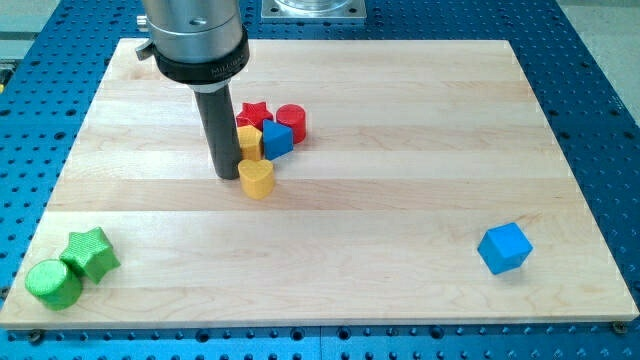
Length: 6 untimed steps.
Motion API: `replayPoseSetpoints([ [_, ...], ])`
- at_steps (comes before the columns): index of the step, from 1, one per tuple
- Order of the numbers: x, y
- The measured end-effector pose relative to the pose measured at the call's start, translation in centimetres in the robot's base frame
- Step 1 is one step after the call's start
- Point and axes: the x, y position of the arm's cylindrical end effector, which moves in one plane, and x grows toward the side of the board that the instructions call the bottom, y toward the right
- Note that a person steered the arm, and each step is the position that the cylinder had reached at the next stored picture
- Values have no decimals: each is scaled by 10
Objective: Drag the yellow blocks into the blue triangle
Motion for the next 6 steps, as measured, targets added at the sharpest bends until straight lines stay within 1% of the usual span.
replayPoseSetpoints([
  [1, -7, -3],
  [2, 2, -67],
  [3, 43, -56],
  [4, 54, 13],
  [5, 48, 52],
  [6, 36, 51],
])
